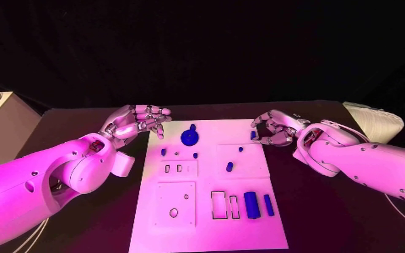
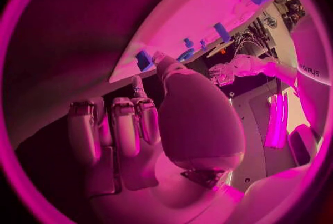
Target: Assemble the parts on the task board
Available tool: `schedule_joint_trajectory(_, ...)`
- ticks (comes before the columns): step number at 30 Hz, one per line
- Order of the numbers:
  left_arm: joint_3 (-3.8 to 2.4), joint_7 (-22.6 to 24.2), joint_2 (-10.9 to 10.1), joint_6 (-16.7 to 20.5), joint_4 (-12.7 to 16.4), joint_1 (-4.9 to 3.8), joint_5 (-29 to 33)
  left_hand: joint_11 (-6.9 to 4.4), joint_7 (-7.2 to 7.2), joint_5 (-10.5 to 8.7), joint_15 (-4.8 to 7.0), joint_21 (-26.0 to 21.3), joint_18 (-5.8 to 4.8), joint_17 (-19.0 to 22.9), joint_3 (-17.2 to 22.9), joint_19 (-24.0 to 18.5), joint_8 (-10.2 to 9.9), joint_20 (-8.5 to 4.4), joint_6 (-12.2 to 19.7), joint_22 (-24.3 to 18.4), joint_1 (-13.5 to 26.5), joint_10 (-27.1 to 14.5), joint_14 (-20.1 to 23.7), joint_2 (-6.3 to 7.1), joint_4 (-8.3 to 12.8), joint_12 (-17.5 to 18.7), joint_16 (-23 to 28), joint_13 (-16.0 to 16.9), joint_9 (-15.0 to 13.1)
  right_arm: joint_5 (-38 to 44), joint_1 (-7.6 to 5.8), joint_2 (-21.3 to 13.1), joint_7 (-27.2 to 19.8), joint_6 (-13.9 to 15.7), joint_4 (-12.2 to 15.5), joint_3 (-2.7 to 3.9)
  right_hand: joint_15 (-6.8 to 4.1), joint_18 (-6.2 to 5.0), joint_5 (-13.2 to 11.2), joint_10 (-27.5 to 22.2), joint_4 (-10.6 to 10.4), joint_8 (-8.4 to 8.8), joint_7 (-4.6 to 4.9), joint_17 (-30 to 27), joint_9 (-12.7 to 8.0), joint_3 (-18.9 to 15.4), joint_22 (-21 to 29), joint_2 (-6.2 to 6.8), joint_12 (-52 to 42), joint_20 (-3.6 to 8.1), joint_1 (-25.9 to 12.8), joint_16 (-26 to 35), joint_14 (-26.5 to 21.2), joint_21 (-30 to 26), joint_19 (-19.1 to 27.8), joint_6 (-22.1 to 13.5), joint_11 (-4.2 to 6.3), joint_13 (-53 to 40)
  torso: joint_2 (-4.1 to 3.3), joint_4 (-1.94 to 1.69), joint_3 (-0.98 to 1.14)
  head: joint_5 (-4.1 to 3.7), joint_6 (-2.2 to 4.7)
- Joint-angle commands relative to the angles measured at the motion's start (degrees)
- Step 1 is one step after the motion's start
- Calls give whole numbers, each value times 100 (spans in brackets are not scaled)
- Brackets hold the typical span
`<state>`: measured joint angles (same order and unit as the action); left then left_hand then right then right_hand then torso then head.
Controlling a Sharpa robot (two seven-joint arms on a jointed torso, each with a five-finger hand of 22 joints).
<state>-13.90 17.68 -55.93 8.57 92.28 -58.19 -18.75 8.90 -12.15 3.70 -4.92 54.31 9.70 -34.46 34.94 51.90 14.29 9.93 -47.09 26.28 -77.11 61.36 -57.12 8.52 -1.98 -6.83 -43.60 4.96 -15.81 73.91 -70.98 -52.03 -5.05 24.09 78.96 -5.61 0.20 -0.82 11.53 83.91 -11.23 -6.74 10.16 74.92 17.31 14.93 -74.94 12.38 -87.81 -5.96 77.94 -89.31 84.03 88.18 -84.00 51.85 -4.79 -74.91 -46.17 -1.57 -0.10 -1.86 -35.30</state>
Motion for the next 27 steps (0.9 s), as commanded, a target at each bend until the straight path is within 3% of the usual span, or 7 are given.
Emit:
schedule_joint_trajectory(1,-4,54,-1,-97,22,2,-10,19,-121,-11,29,34,94,5,26,-24,-2,-14,21,3,9,13,30,-1,10,-24,-38,8,-9,45,24,24,84,79,-13,0,51,34,39,425,-13,-3,-18,1363,-4,-10,-1342,-62,-26,-53,-4,4,559,18,-516,-7,-36,-1358,2,17,4,19,-12)
schedule_joint_trajectory(8,-4,42,-6,-101,23,2,-11,19,-121,-11,29,34,94,5,26,-24,-2,-14,21,3,9,13,30,-1,10,-24,-38,8,-9,44,39,55,111,61,-54,0,31,34,20,441,-53,-86,-48,1368,19,44,-1345,-149,-42,-39,35,1,560,20,-518,122,-10,-1370,12,7,3,7,-11)
schedule_joint_trajectory(20,-4,34,-7,-105,26,2,-12,22,-125,-11,27,38,93,8,27,-25,-7,-14,31,2,14,-5,30,-1,8,-25,-40,8,-10,53,45,108,106,-9,-44,0,-51,42,-10,489,-84,-321,-161,1382,86,120,-1374,-152,-91,31,67,-5,564,47,-533,429,89,-1408,7,13,6,18,-5)
schedule_joint_trajectory(27,-4,28,-13,-106,30,2,-12,22,-125,-11,27,38,93,8,27,-25,-7,-14,31,2,14,-5,30,-1,8,-25,-40,8,-10,65,49,121,113,-36,-38,0,-64,46,-16,499,-83,-351,-176,1393,94,142,-1387,-159,-101,44,79,-10,567,60,-539,460,103,-1416,1,8,7,15,-7)
